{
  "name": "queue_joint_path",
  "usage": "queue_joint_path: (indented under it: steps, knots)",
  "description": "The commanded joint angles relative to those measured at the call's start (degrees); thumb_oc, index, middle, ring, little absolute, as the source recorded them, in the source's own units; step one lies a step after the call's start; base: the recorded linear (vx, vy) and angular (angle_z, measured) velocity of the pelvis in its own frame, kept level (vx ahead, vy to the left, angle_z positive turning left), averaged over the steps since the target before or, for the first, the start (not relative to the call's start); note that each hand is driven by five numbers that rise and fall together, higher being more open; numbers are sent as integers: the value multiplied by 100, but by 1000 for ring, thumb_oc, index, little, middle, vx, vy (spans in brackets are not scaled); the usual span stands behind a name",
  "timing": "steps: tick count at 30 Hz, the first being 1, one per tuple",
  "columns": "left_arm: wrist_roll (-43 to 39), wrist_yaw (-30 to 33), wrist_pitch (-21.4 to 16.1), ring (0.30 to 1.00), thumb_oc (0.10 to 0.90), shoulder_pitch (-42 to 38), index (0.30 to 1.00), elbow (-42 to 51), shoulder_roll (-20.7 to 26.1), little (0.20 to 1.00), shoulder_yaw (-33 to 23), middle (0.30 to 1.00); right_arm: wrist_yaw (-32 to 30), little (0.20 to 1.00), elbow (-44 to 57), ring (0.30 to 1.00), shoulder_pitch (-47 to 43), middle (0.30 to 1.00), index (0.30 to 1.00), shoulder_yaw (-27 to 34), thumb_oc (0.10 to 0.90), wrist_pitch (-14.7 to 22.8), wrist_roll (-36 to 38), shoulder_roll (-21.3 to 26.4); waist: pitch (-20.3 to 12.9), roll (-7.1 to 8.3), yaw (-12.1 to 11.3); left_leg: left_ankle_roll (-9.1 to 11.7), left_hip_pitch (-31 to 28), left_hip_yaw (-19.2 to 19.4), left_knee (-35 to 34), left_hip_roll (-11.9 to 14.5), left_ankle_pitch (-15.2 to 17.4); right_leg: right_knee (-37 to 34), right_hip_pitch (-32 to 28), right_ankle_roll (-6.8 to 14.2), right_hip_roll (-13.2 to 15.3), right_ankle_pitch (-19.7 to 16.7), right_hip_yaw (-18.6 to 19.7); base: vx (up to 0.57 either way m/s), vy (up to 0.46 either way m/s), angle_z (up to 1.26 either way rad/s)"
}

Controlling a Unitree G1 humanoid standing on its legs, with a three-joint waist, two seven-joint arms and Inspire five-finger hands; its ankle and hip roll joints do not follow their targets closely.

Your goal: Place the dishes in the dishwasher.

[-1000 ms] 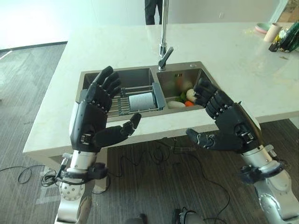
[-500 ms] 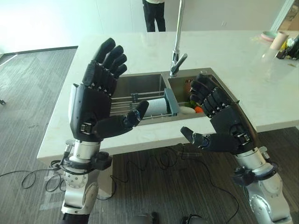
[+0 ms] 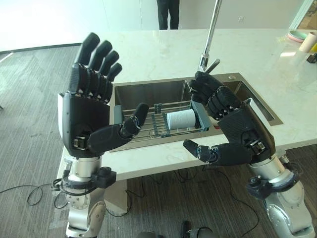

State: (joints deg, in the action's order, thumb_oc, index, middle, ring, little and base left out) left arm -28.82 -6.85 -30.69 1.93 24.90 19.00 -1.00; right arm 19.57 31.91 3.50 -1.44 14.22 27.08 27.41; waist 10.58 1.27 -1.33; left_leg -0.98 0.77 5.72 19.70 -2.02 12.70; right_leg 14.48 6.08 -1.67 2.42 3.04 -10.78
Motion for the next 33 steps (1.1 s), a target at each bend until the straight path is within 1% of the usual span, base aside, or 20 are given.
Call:
queue_joint_path:
  steps: [1,2,5,11,12,13,15,21,22,23,24,25,26,27,28,29,30,31,32,33]
  knots:
    - [62,45,-561,900,800,-279,900,293,423,900,-54,900,-73,900,280,900,-433,900,900,205,800,647,186,-210,-505,59,56,8,436,-12,-251,251,216,271,-39,771,354,760,60,51,8,4]
    - [-394,771,839,900,800,567,900,81,380,900,-32,900,-823,900,-129,900,539,900,900,241,800,174,702,-270,-358,71,-44,108,615,510,-251,498,185,271,-1,834,589,850,-463,32,6,5]
    - [-418,845,903,900,800,561,900,104,435,900,-9,900,-819,900,-69,900,551,900,900,205,800,96,800,-278,-403,36,-9,94,558,488,-251,469,229,271,-41,829,574,881,-443,-8,3,6]
    - [-163,715,963,900,800,526,900,59,473,900,1,900,-843,900,-59,900,563,900,900,291,800,64,733,-280,-450,21,40,61,452,472,-251,429,302,271,-101,856,601,875,-466,-8,0,2]
    - [-140,694,967,900,800,514,900,43,481,900,3,900,-860,900,-70,900,539,900,900,286,800,58,719,-279,-462,21,39,54,477,474,-251,424,273,271,-70,850,605,843,-462,-11,12,4]
    - [-112,656,983,900,800,509,900,5,496,900,9,900,-894,900,-102,900,509,900,900,266,800,56,651,-285,-471,11,31,45,438,473,-251,414,317,271,-95,873,614,857,-465,-26,26,3]
    - [-4,626,1134,900,800,459,900,-62,542,900,20,900,-983,900,-150,900,406,900,900,253,800,30,565,-255,-488,4,10,13,435,484,-251,384,312,271,-83,888,649,811,-490,-7,65,3]
    - [153,632,1094,900,800,445,900,-141,610,900,-88,900,-1047,900,-220,900,327,900,900,288,800,-12,495,-264,-441,6,-46,-51,369,449,-251,296,387,271,-200,948,713,788,-630,11,91,-5]
    - [148,528,1110,900,800,430,900,-143,622,900,-155,900,-1092,900,-231,900,338,900,900,324,800,-21,449,-300,-425,0,-44,-107,370,392,-251,251,395,271,-290,966,699,713,-659,74,153,-13]
    - [119,430,1097,900,800,429,900,-151,639,900,-182,900,-1102,900,-235,900,364,900,900,352,800,3,425,-327,-402,-8,-25,-150,371,337,-251,216,392,271,-368,994,673,551,-666,92,170,-7]
    - [96,332,1054,900,800,453,900,-143,680,900,-220,900,-1072,900,-219,900,415,900,900,407,800,49,432,-338,-361,-50,2,-183,373,248,-251,209,360,271,-479,1023,614,170,-713,53,158,8]
    - [153,226,950,900,800,440,900,-150,711,900,-223,900,-1053,900,-218,900,457,900,900,430,800,152,415,-333,-280,-171,52,-197,412,65,-251,263,264,479,-443,997,523,-299,-762,15,136,16]
    - [309,175,867,900,800,395,900,-175,704,900,-181,900,-1034,900,-269,900,456,900,900,427,800,238,407,-336,-193,-198,96,-205,417,-28,-251,256,224,793,-240,950,505,-354,-622,-6,86,19]
    - [438,147,819,900,800,340,900,-199,698,900,-151,900,-1020,900,-314,900,442,900,900,425,800,284,401,-346,-160,-188,125,-202,436,-65,-251,239,214,735,-125,920,499,-386,-533,16,10,21]
    - [495,134,829,900,800,227,900,-219,706,900,-117,900,-1007,900,-377,900,431,900,900,432,800,350,373,-356,-106,-151,167,-184,443,-119,-251,204,204,426,-29,895,492,-415,-469,47,-37,11]
    - [425,128,893,900,800,134,900,-226,710,900,-106,900,-995,900,-416,900,426,900,900,457,800,385,382,-339,-65,-114,200,-164,428,-149,-251,170,194,271,69,882,525,-300,-432,76,-79,5]
    - [332,136,954,900,800,75,900,-224,717,900,-120,900,-968,900,-434,900,429,900,900,475,800,402,406,-327,-47,-50,218,-151,405,-130,-251,112,211,271,235,918,664,-185,-375,118,-159,3]
    - [165,185,1011,900,800,4,900,-220,737,900,-164,900,-914,900,-431,900,446,900,900,495,800,412,401,-320,-41,31,241,-128,367,-67,-251,63,254,271,582,1031,892,-96,-258,232,-324,21]
    - [92,294,982,900,800,-33,900,-187,766,900,-183,900,-887,900,-391,900,393,900,900,474,800,333,449,-315,-31,91,287,-120,243,28,-251,98,356,271,991,1192,1041,-269,-71,217,-307,26]
    - [95,290,968,900,800,-33,900,-184,762,900,-177,900,-891,900,-392,900,390,900,900,474,800,327,458,-312,-36,96,286,-126,233,25,-251,97,374,271,999,1200,1027,-244,-44,234,-321,25]
